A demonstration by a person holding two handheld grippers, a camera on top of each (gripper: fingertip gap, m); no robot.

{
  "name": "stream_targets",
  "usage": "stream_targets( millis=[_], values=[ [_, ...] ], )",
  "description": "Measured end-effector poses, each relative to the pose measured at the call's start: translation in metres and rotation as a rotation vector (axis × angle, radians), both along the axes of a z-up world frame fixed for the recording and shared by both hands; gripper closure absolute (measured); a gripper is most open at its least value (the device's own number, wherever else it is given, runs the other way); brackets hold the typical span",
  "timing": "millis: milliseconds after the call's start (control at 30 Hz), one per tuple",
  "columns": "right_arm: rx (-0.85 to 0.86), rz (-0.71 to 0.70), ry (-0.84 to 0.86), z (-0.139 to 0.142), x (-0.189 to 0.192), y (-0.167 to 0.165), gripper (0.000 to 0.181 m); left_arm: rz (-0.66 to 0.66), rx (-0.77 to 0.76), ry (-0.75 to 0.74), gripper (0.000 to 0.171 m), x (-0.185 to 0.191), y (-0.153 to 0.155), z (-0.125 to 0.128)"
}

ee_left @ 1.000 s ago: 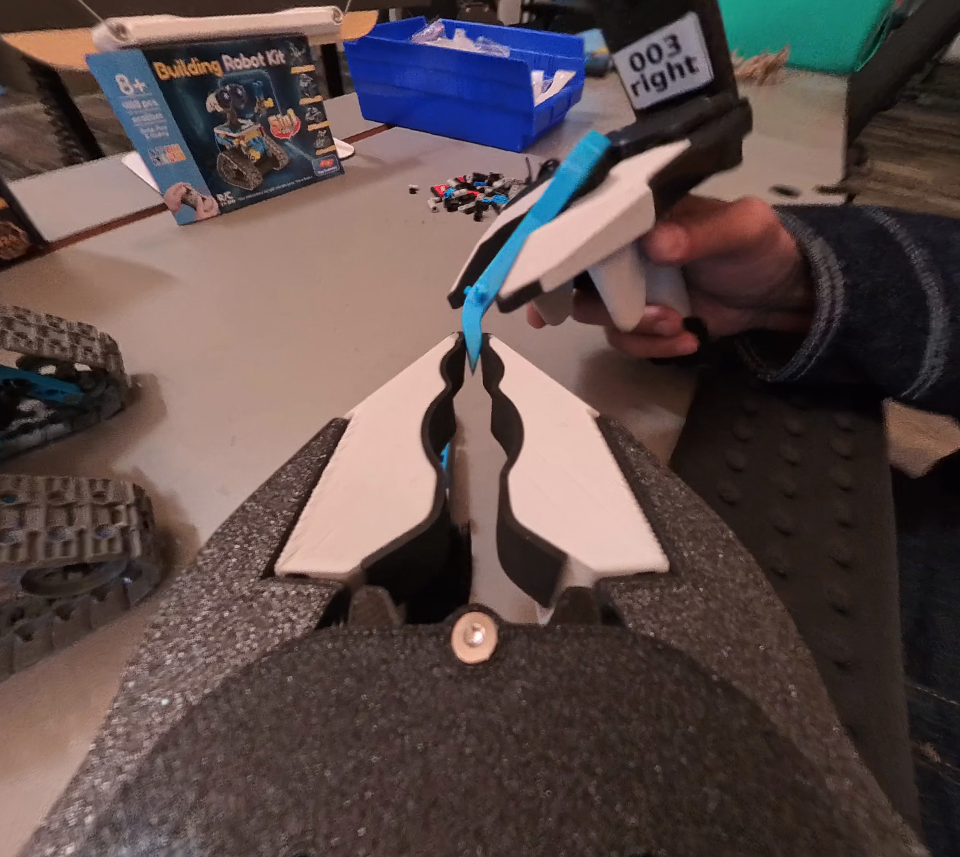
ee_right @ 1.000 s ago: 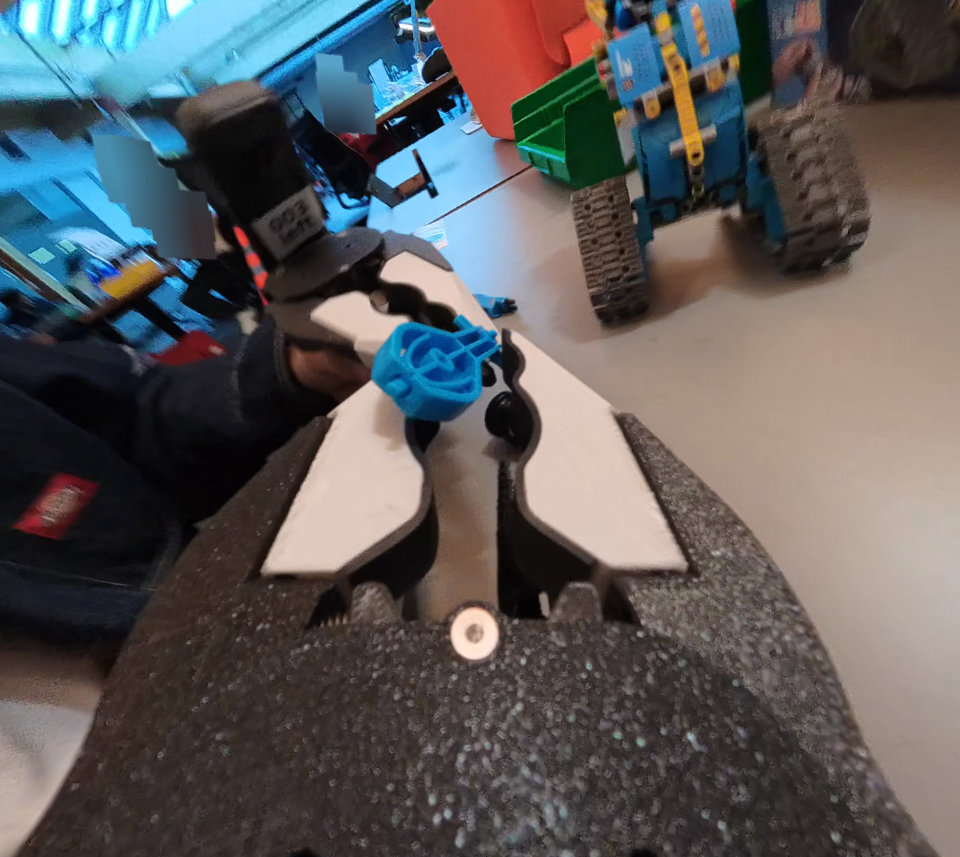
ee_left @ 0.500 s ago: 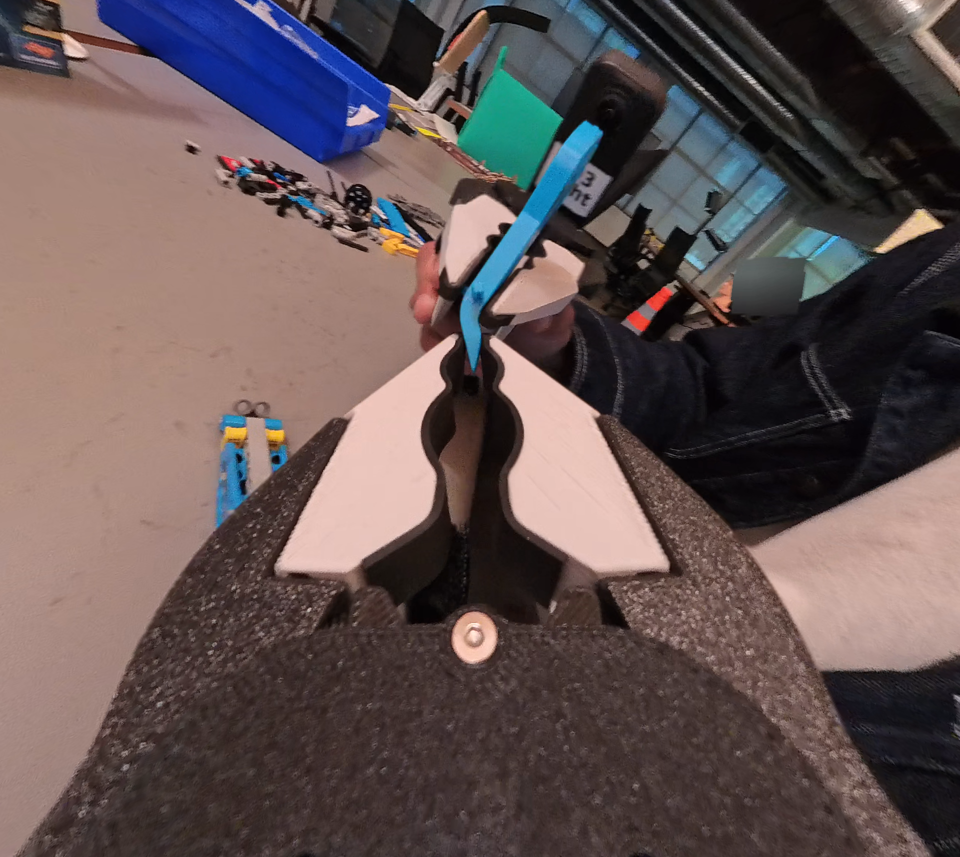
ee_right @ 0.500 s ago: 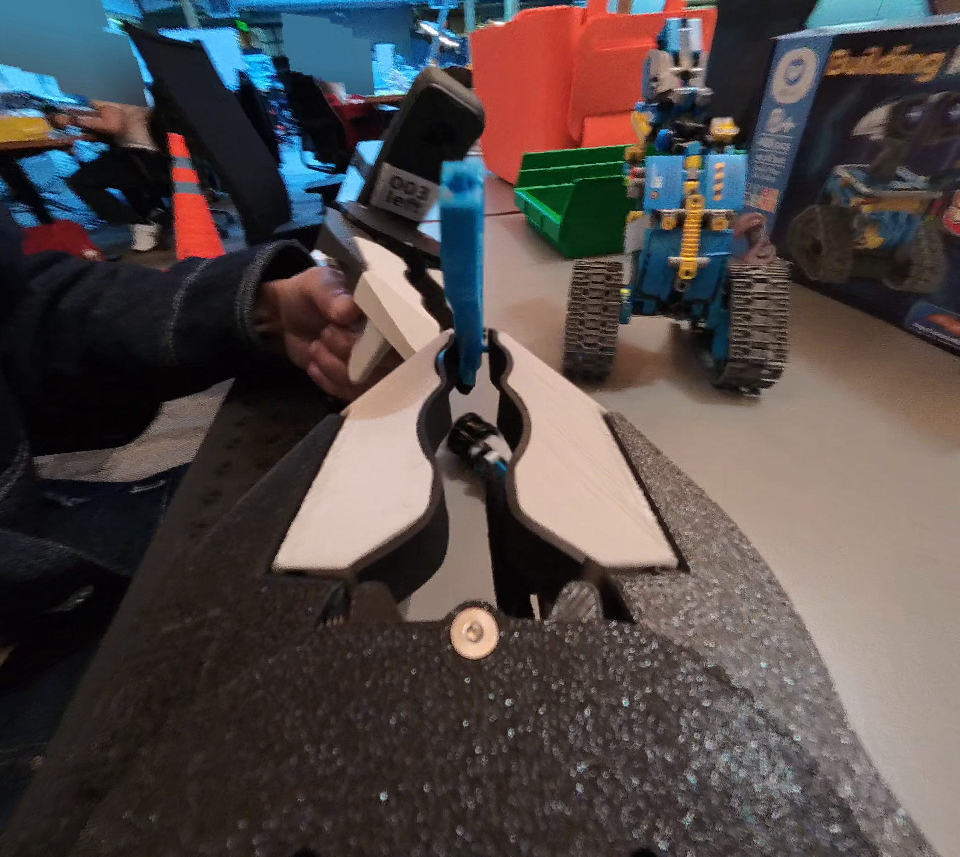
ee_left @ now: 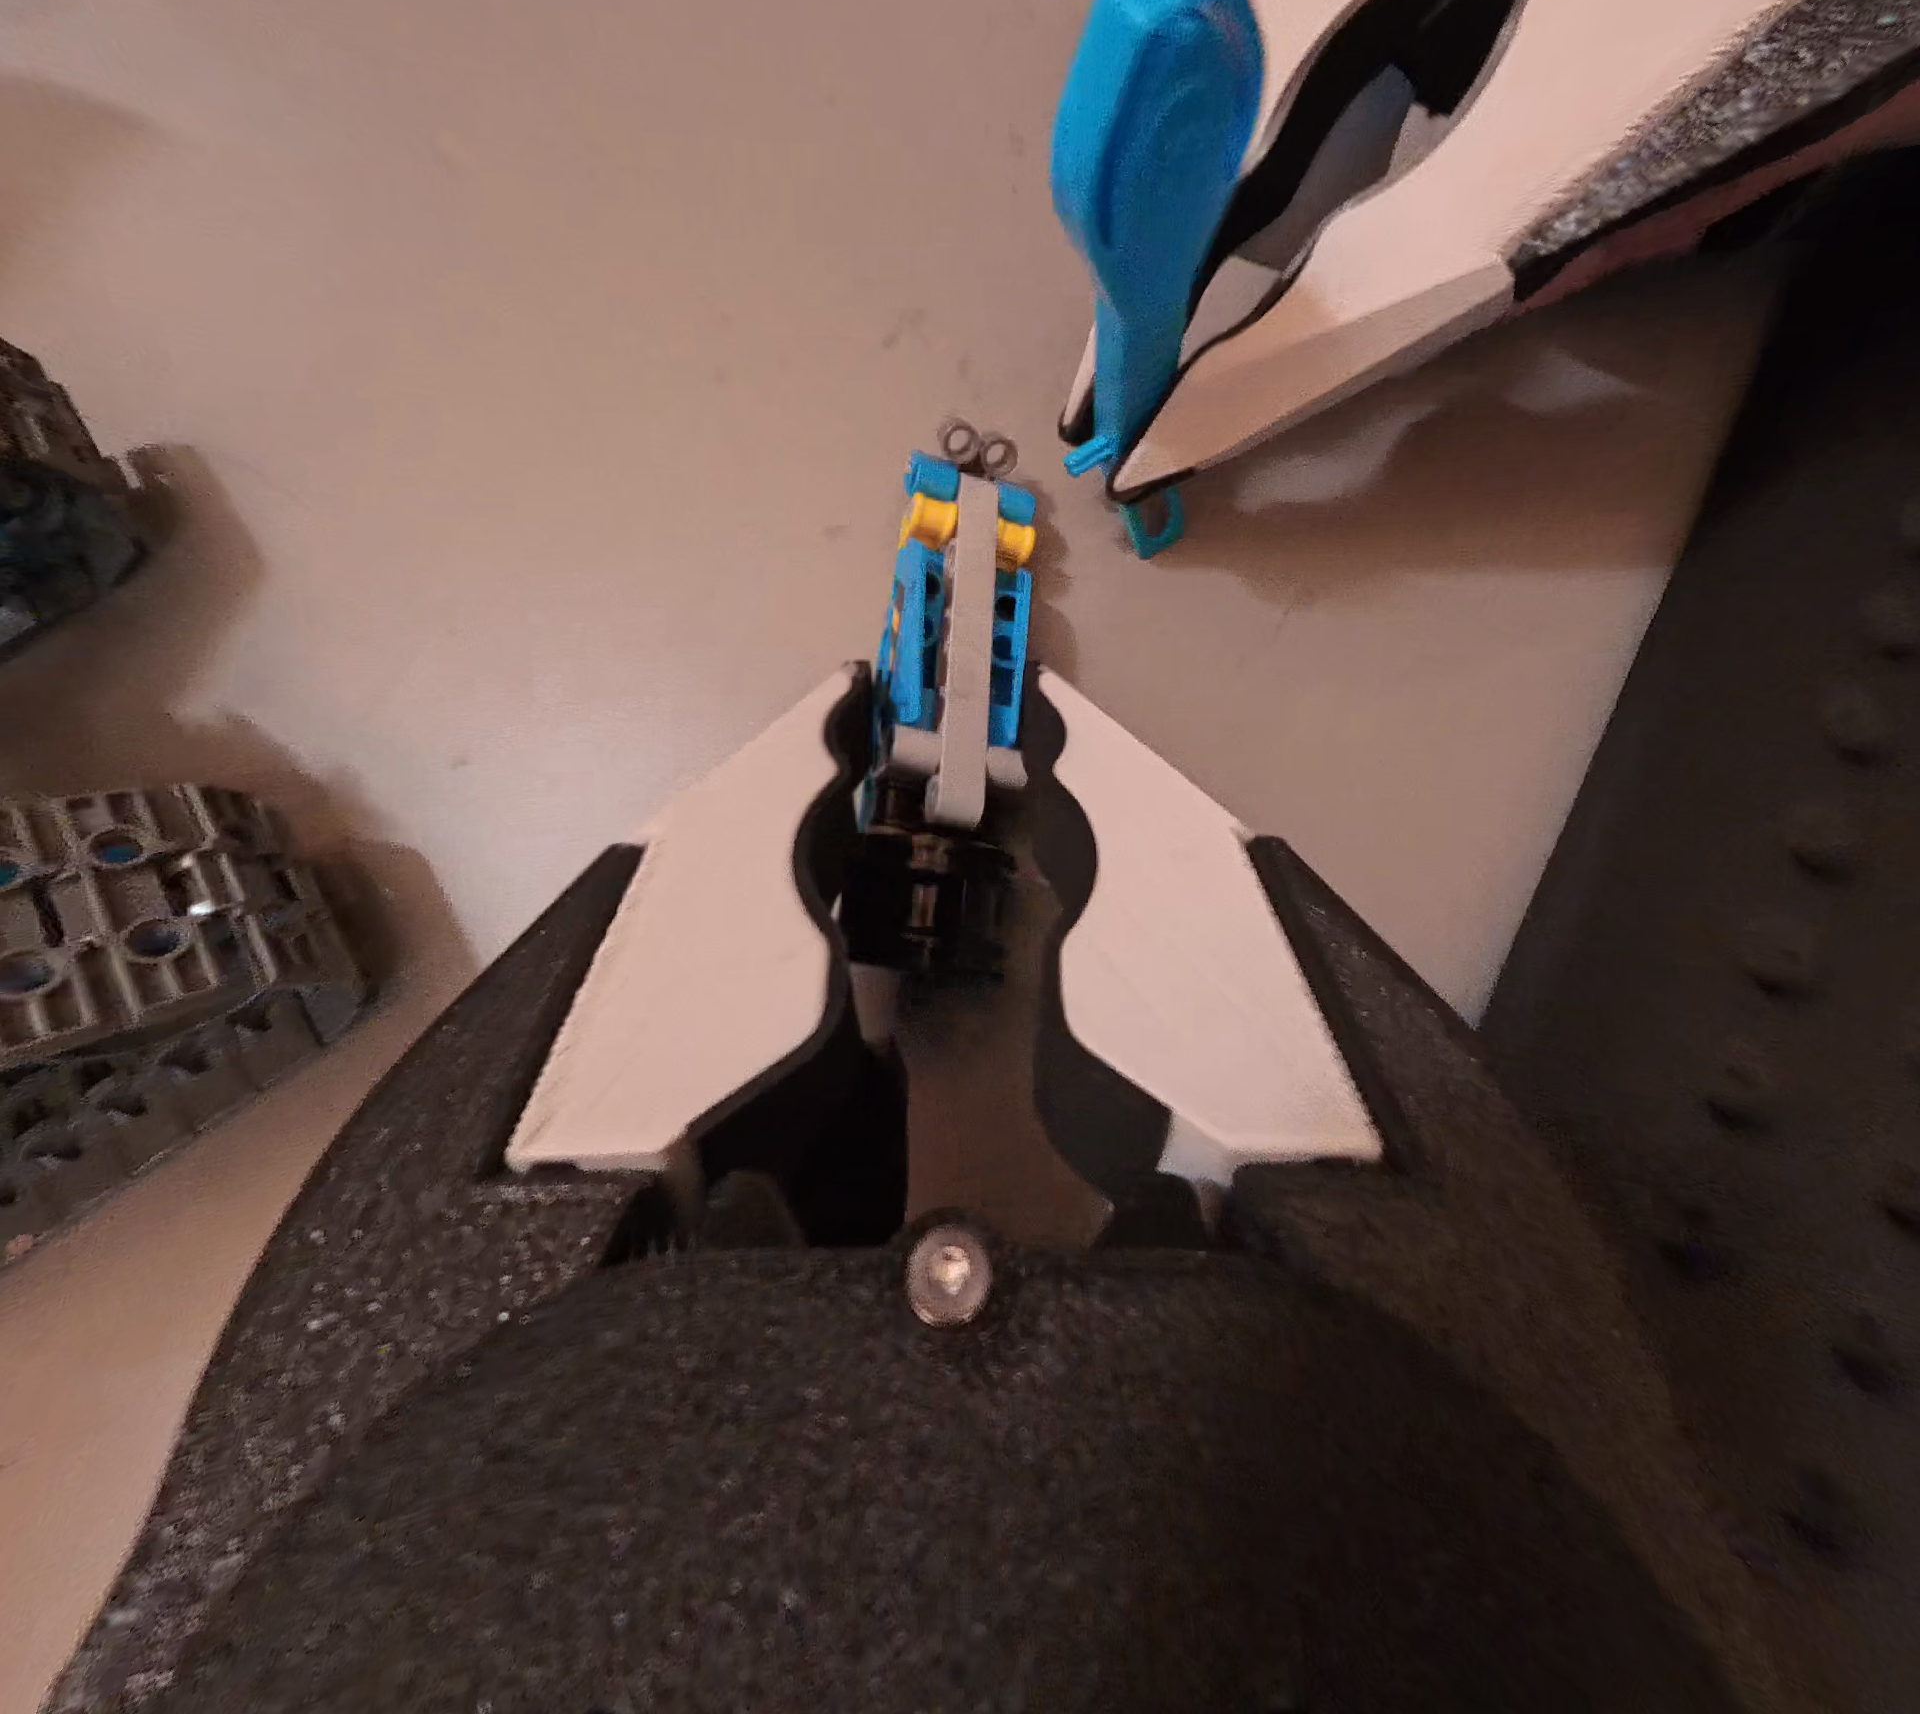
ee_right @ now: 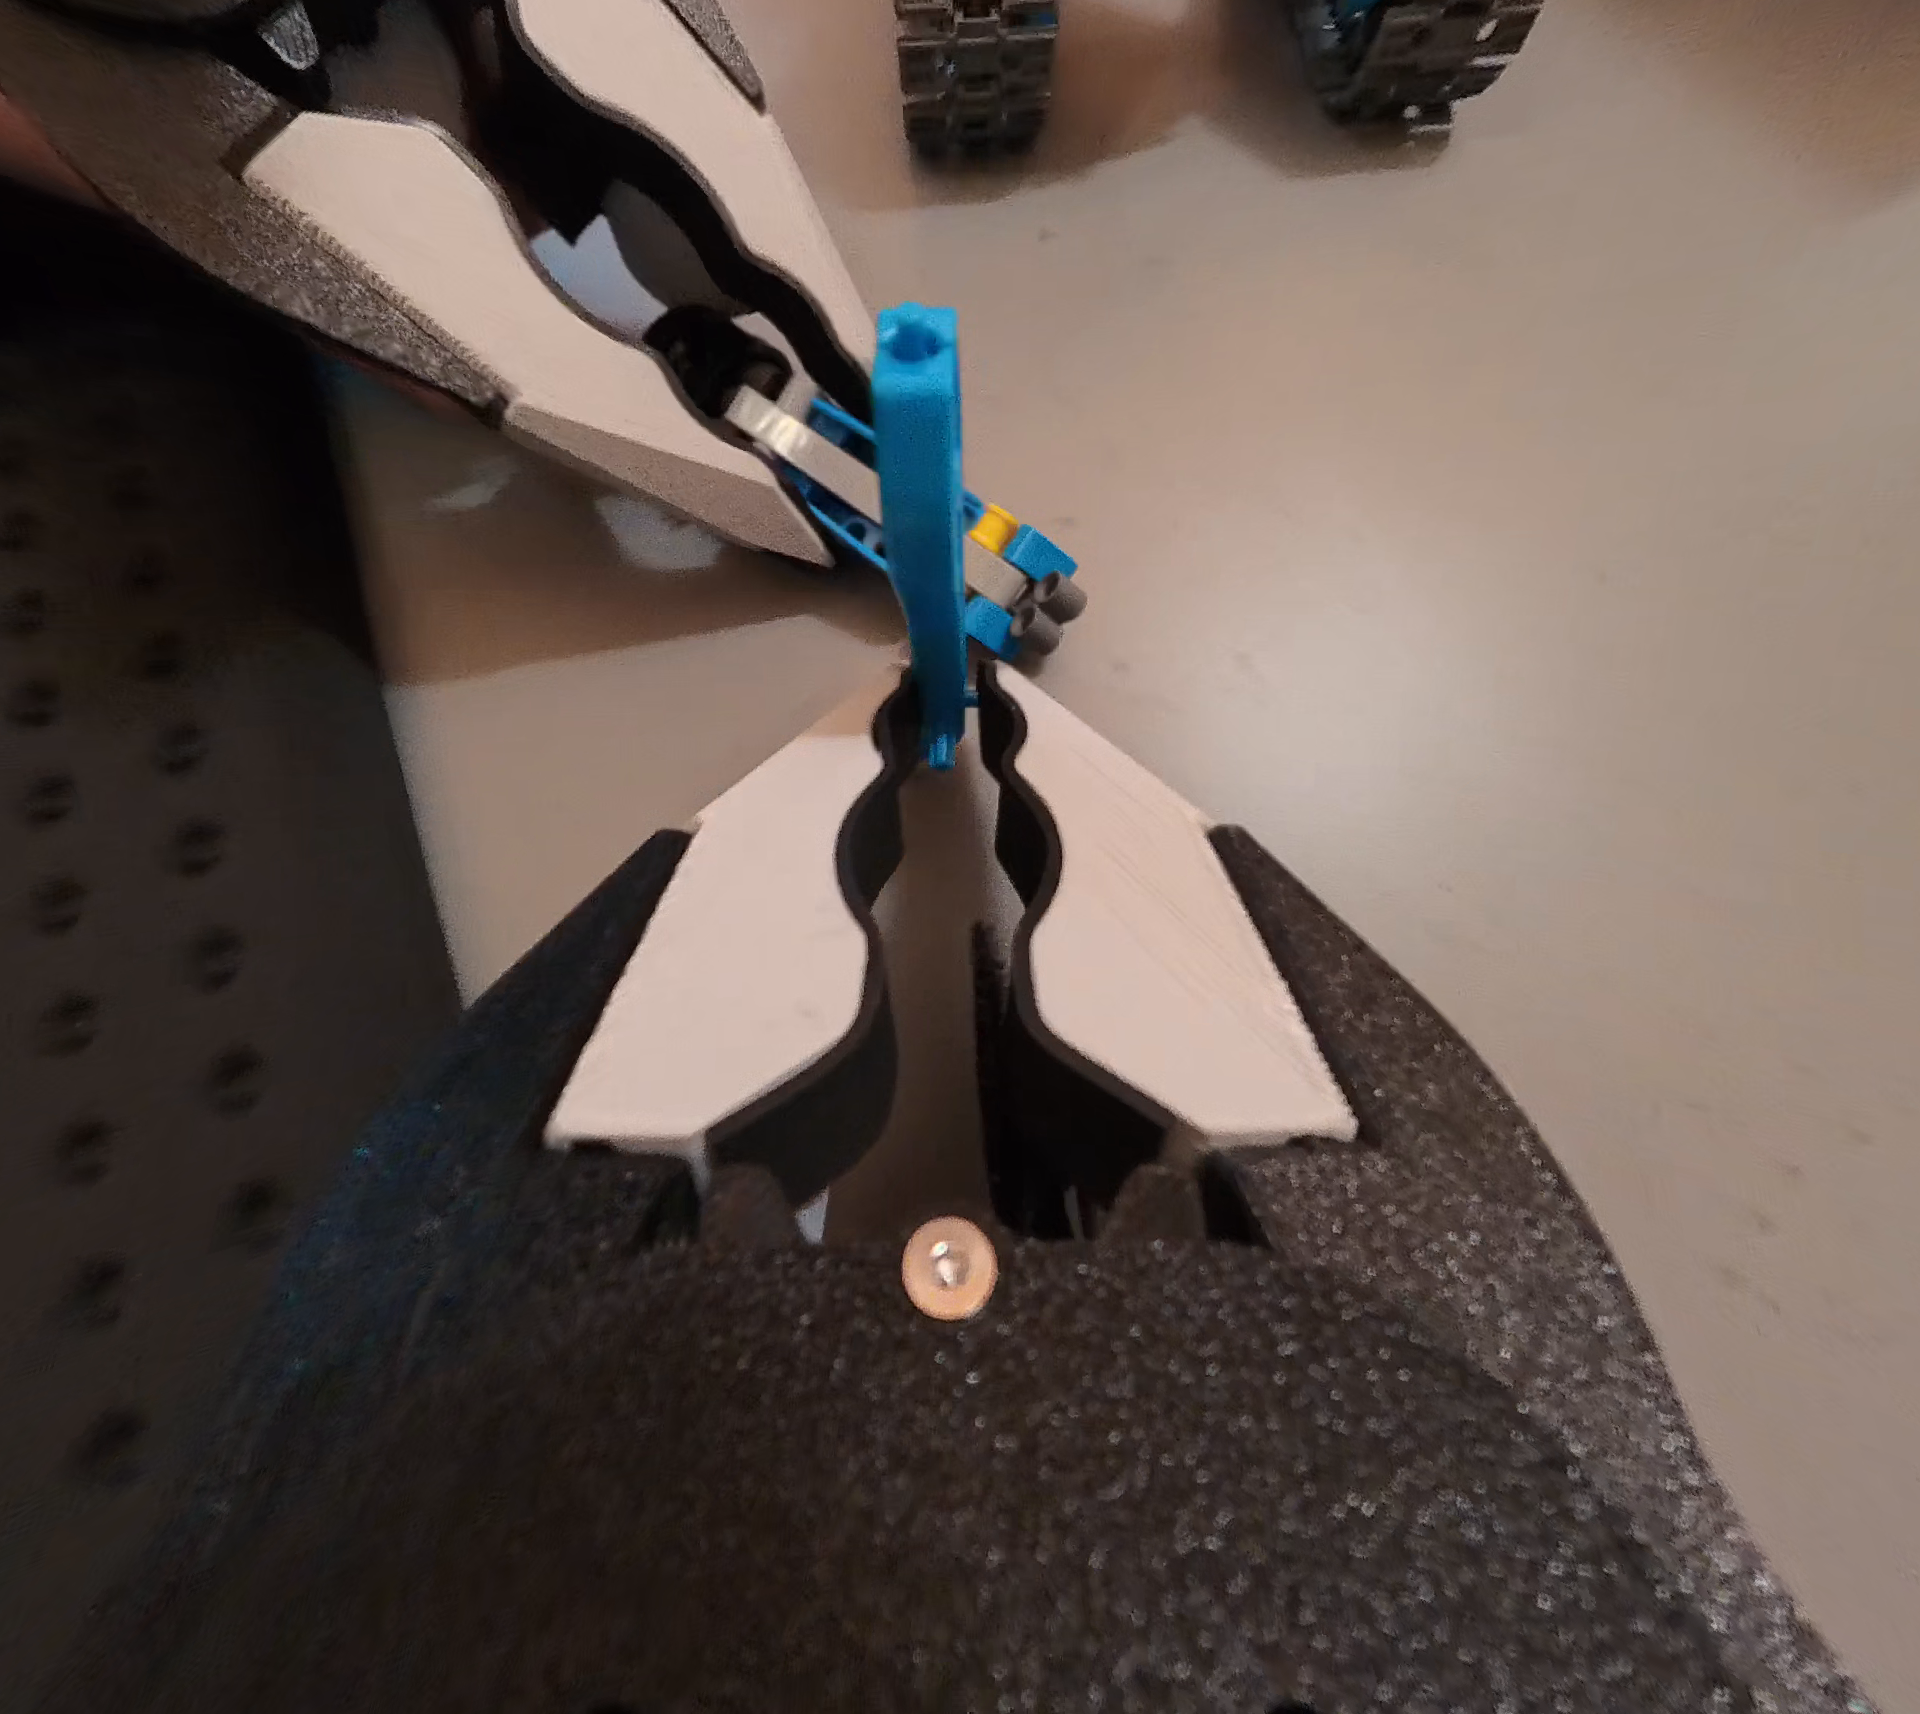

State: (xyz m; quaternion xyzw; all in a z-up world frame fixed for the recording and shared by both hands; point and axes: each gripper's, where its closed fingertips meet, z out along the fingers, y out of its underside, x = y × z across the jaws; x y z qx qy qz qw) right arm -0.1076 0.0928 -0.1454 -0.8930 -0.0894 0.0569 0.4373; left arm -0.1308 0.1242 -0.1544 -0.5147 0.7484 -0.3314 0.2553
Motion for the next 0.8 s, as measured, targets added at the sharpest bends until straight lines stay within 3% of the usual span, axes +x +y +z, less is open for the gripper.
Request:
stream_targets(
  millis=[100, 300, 433, 800],
  values=[
    [0.002, -0.031, -0.013, 0.000, 0.002, 0.006, 0.173, 0.077, -0.069, 0.037, 0.146, 0.008, 0.002, 0.000],
    [0.009, -0.117, -0.028, 0.001, 0.018, 0.011, 0.173, 0.160, -0.504, 0.048, 0.148, 0.019, -0.010, 0.018],
    [0.067, -0.144, -0.005, 0.013, 0.023, 0.011, 0.173, 0.206, -0.505, 0.063, 0.148, 0.020, -0.003, 0.013],
    [0.018, -0.128, -0.024, 0.004, 0.020, 0.014, 0.173, 0.193, -0.507, 0.086, 0.148, 0.019, -0.007, 0.009]
  ],
)
